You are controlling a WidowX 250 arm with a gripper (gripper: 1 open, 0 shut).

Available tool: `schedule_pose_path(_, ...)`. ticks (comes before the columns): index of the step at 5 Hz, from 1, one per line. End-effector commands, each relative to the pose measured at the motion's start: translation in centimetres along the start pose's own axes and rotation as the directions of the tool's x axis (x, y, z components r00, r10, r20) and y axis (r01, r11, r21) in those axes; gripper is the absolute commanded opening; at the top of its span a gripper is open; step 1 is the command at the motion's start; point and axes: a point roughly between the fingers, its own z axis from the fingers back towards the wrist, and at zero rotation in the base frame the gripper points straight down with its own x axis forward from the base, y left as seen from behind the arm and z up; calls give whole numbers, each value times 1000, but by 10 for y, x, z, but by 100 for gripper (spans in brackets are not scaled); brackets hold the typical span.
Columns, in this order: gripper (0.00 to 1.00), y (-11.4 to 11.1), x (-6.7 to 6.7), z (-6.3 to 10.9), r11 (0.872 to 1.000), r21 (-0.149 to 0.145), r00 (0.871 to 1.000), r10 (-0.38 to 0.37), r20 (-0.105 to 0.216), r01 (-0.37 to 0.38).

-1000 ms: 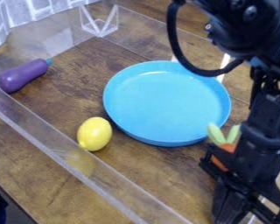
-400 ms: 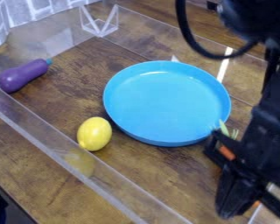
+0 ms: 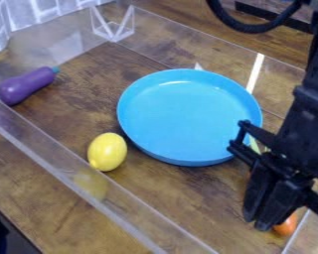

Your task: Move the carrot to the right side

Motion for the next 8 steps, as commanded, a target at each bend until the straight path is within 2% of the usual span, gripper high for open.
schedule_pose_path(1,0,11,1,29,996,-43,994,76,82,-73)
schedule_pose_path(2,100,19,2,30,989,-63,988,138,69,-134)
schedule_pose_path(5,100,0,10,30,991,-52,991,126,55,-123)
schedule_pose_path(7,100,7,8,45,997,-24,994,74,81,-72)
schedule_pose_path(8,100,-3,7,56,997,-20,993,71,95,-70)
